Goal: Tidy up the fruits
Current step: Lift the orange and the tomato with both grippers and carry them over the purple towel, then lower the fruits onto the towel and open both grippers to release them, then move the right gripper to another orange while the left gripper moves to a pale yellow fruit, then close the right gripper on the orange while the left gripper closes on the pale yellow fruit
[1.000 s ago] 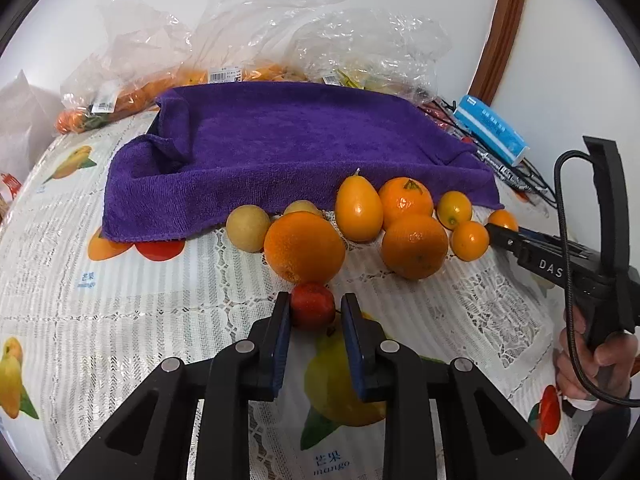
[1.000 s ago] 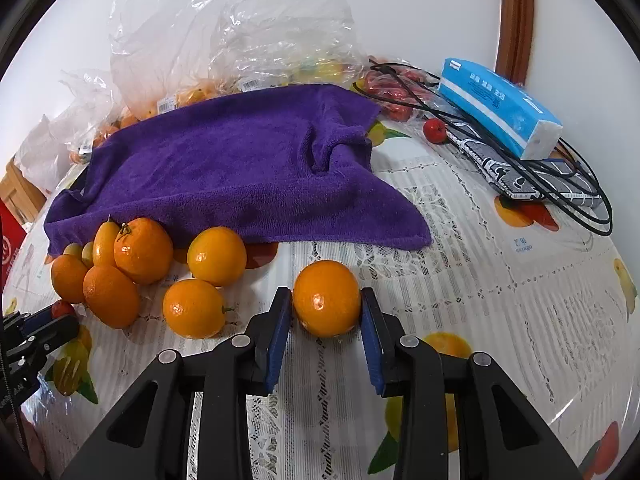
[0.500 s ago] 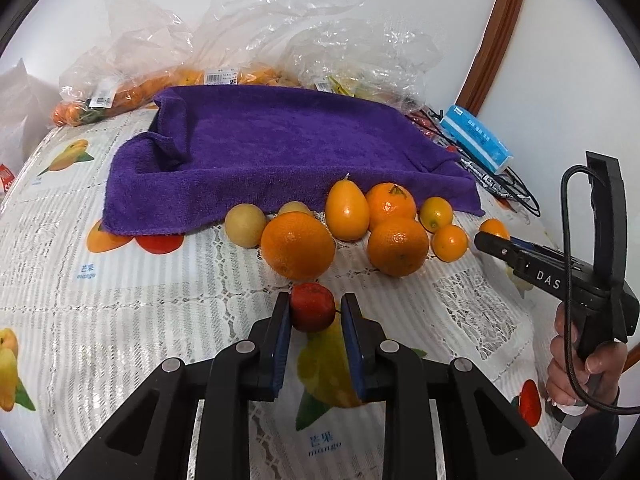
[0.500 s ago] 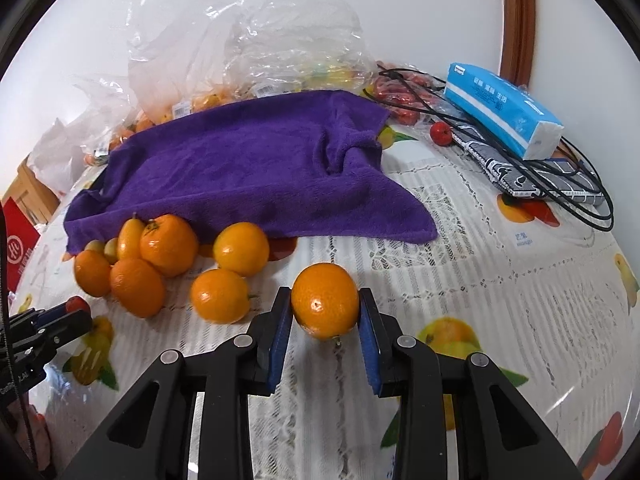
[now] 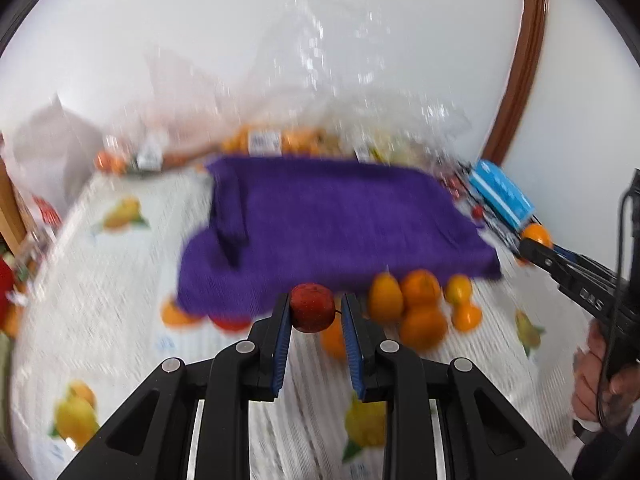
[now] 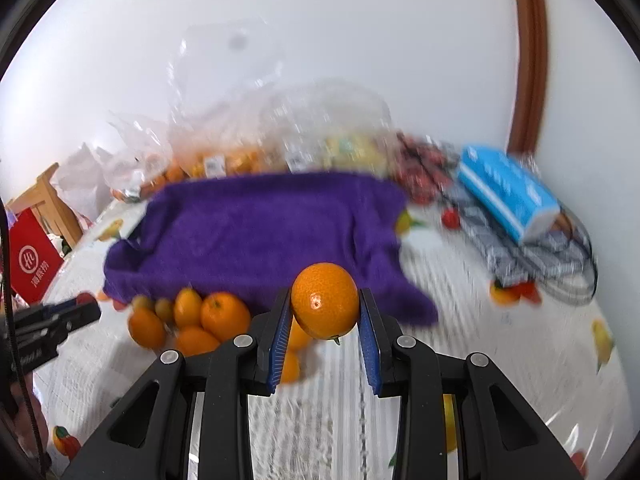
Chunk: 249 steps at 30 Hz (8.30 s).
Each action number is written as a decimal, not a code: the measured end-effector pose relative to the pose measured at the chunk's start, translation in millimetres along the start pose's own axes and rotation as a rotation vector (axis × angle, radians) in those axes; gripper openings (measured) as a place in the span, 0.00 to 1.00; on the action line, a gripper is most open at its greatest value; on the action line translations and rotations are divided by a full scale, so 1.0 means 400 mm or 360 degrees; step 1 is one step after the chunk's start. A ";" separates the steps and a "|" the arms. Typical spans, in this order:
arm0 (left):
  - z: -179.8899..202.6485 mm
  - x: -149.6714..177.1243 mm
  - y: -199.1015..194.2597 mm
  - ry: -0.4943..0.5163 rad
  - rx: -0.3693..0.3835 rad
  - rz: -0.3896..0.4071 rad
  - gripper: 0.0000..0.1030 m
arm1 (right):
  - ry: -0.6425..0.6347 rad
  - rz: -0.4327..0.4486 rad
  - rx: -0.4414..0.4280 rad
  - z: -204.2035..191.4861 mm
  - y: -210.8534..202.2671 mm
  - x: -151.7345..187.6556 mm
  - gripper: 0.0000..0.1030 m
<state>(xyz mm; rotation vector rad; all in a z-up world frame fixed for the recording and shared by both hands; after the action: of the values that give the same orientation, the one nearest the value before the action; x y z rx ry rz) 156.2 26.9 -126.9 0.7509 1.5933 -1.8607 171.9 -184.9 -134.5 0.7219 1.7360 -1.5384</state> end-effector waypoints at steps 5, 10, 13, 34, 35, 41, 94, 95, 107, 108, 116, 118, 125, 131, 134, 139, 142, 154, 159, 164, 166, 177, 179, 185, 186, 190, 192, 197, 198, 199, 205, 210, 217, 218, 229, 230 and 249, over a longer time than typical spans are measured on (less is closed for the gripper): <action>0.022 -0.092 0.016 0.0026 -0.0048 0.0131 0.23 | -0.0042 0.0086 -0.0012 -0.014 0.001 -0.081 0.31; 0.043 -0.141 0.059 0.0050 -0.0030 0.0174 0.23 | -0.0022 0.0112 -0.0061 -0.020 0.037 -0.133 0.31; 0.037 -0.164 0.094 0.0048 -0.0047 0.0163 0.23 | 0.0014 0.0100 -0.0084 -0.016 0.067 -0.154 0.31; -0.045 -0.121 0.257 -0.0094 -0.0082 0.0052 0.23 | 0.0122 -0.0148 -0.0089 0.037 0.286 -0.090 0.31; -0.045 -0.122 0.257 -0.0091 -0.0090 0.0056 0.23 | 0.0121 -0.0152 -0.0084 0.038 0.288 -0.088 0.31; -0.050 -0.119 0.274 -0.0119 -0.0089 0.0032 0.24 | 0.0131 -0.0179 -0.0114 0.036 0.309 -0.083 0.31; -0.041 -0.121 0.272 -0.0093 -0.0190 0.0082 0.49 | 0.0044 -0.0144 -0.0099 0.003 0.304 -0.079 0.43; -0.042 -0.121 0.271 -0.0094 -0.0191 0.0089 0.49 | 0.0016 -0.0141 -0.0081 -0.001 0.303 -0.079 0.43; -0.035 -0.128 0.267 -0.0057 -0.0203 0.0136 0.49 | -0.0047 -0.0048 -0.0049 -0.012 0.275 -0.089 0.56; -0.037 -0.129 0.267 -0.0062 -0.0199 0.0137 0.49 | -0.0051 -0.0048 -0.0042 -0.012 0.274 -0.089 0.57; -0.054 -0.134 0.262 -0.0148 -0.0126 0.0126 0.49 | -0.0045 -0.0111 -0.0044 -0.013 0.282 -0.088 0.68; -0.055 -0.133 0.264 -0.0140 -0.0148 0.0124 0.49 | -0.0050 -0.0089 -0.0061 -0.014 0.276 -0.091 0.72; -0.057 -0.132 0.269 -0.0144 -0.0154 0.0098 0.49 | -0.0039 -0.0051 -0.0031 -0.005 0.270 -0.097 0.78; -0.051 -0.136 0.260 -0.0114 -0.0164 0.0132 0.49 | -0.0080 0.0017 -0.0005 -0.018 0.252 -0.100 0.79; -0.052 -0.134 0.262 -0.0117 -0.0162 0.0126 0.49 | -0.0105 0.0036 0.0029 -0.024 0.244 -0.101 0.79; -0.050 -0.134 0.256 -0.0113 -0.0157 0.0135 0.49 | -0.0075 0.0073 -0.0026 -0.027 0.216 -0.103 0.79; -0.045 -0.137 0.245 -0.0119 -0.0133 0.0152 0.49 | -0.0067 0.0008 -0.0091 -0.038 0.209 -0.100 0.79; -0.053 -0.145 0.183 -0.0152 -0.0078 0.0154 0.51 | 0.0029 -0.0020 -0.0152 -0.028 0.149 -0.022 0.73; -0.068 -0.108 0.136 -0.0203 -0.0028 0.0151 0.55 | 0.0074 -0.0056 -0.0184 -0.030 0.110 0.026 0.67; -0.080 -0.035 0.089 -0.0181 -0.0027 0.0140 0.57 | 0.0049 -0.0145 -0.0180 -0.051 0.102 0.095 0.60; -0.088 -0.011 0.077 -0.0177 -0.0026 0.0135 0.57 | 0.0048 -0.0173 -0.0180 -0.060 0.110 0.124 0.59; -0.107 0.078 0.058 -0.0263 0.0064 0.0071 0.57 | 0.0060 -0.0270 -0.0153 -0.062 0.134 0.154 0.39; -0.099 0.081 0.061 -0.0248 0.0082 0.0059 0.57 | 0.0075 -0.0267 -0.0153 -0.060 0.129 0.157 0.39; -0.089 0.086 0.069 -0.0223 0.0086 0.0033 0.56 | 0.0211 -0.0255 -0.0221 -0.033 0.115 0.168 0.39; -0.089 0.086 0.069 -0.0222 0.0083 0.0032 0.56 | 0.0210 -0.0256 -0.0212 -0.032 0.111 0.171 0.39; -0.086 0.088 0.086 -0.0200 0.0067 -0.0011 0.53 | 0.0050 -0.0237 -0.0162 -0.063 0.084 0.183 0.39; -0.081 0.089 0.100 -0.0183 0.0059 -0.0052 0.46 | -0.0007 -0.0244 -0.0160 -0.077 0.075 0.193 0.39; -0.057 0.084 0.133 -0.0126 0.0117 -0.0142 0.39 | 0.0003 -0.0262 -0.0162 -0.070 0.074 0.201 0.39; -0.049 0.079 0.137 -0.0101 0.0126 -0.0142 0.39 | 0.0020 -0.0262 -0.0168 -0.066 0.075 0.201 0.39; -0.043 0.079 0.142 -0.0081 0.0127 -0.0150 0.39 | 0.0044 -0.0261 -0.0168 -0.059 0.075 0.200 0.39; 0.000 0.086 0.170 0.0063 0.0099 -0.0203 0.39 | 0.0034 -0.0291 -0.0085 -0.060 0.087 0.203 0.38; 0.005 0.077 0.181 0.0076 0.0047 -0.0201 0.37 | 0.0063 -0.0291 -0.0115 -0.052 0.091 0.201 0.38; 0.009 0.066 0.203 0.0104 -0.0080 -0.0205 0.26 | 0.0107 -0.0288 -0.0139 -0.046 0.094 0.198 0.39; 0.012 0.065 0.205 0.0121 -0.0095 -0.0207 0.25 | 0.0107 -0.0288 -0.0139 -0.046 0.094 0.199 0.39; 0.006 0.062 0.207 0.0112 -0.0089 -0.0208 0.25 | 0.0148 -0.0278 -0.0154 -0.043 0.094 0.200 0.39; 0.006 0.063 0.208 0.0107 -0.0087 -0.0206 0.25 | 0.0122 -0.0284 -0.0128 -0.048 0.095 0.201 0.39; -0.001 0.064 0.196 0.0031 0.0014 -0.0174 0.24 | 0.0168 -0.0268 -0.0181 -0.035 0.096 0.199 0.38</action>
<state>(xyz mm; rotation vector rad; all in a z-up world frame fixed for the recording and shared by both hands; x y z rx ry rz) 196.4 15.8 -198.2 0.7000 1.6698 -1.9439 152.4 -168.8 -220.4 0.6229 1.9894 -1.5204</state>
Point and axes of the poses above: each gripper's, at about its wrist camera, not at the fingertips, and y roughly the way its jaws point, z to its right, x to its underside, the point moved 5 cm from there along y, roughly the way its jaws point, and after that the axes turned 1 degree about -x, right-handed, at the moved point
